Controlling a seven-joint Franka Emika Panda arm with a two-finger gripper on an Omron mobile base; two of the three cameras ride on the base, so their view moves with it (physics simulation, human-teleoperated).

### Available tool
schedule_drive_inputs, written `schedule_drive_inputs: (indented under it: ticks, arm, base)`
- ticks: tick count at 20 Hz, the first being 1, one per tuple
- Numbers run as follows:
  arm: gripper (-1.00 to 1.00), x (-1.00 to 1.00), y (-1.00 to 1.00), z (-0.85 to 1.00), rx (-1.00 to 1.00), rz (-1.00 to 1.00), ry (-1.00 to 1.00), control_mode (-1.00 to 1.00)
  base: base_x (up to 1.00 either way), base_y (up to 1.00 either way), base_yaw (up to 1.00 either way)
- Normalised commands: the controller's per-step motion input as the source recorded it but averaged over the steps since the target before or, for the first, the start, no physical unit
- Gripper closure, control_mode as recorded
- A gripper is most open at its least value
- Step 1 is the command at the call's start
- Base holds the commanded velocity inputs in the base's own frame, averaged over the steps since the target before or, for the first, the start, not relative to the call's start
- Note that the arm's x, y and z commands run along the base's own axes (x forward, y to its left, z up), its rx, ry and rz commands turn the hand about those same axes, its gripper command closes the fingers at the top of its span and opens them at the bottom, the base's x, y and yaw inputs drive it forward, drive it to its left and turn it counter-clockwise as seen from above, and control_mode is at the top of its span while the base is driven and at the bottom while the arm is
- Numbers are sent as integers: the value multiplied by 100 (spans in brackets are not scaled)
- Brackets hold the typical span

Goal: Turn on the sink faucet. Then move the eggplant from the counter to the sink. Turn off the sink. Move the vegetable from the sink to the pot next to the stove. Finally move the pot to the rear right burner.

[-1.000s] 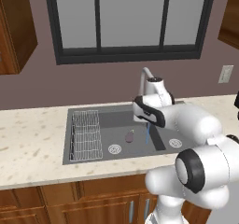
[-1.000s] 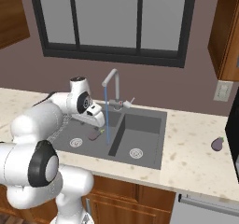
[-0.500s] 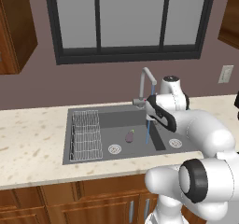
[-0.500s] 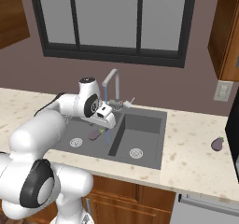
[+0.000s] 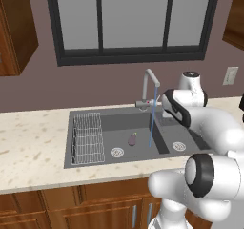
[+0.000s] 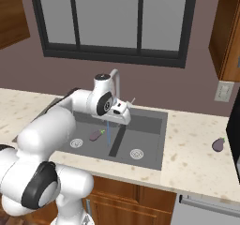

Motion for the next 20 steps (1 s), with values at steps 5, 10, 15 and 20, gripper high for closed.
schedule_drive_inputs:
  ticks: [5, 10, 15, 20]
  arm:
    - [-100, 35, -62, 1, 4, 20, -3, -100]
    - [-100, 46, -57, 0, 5, 20, -3, -100]
    - [-100, 33, -36, -4, 7, 11, -1, -100]
    - [-100, 15, -23, -28, 9, 10, -15, -100]
  base:
    - [0, 0, 0]
    - [0, 0, 0]
    - [0, 0, 0]
    - [0, 0, 0]
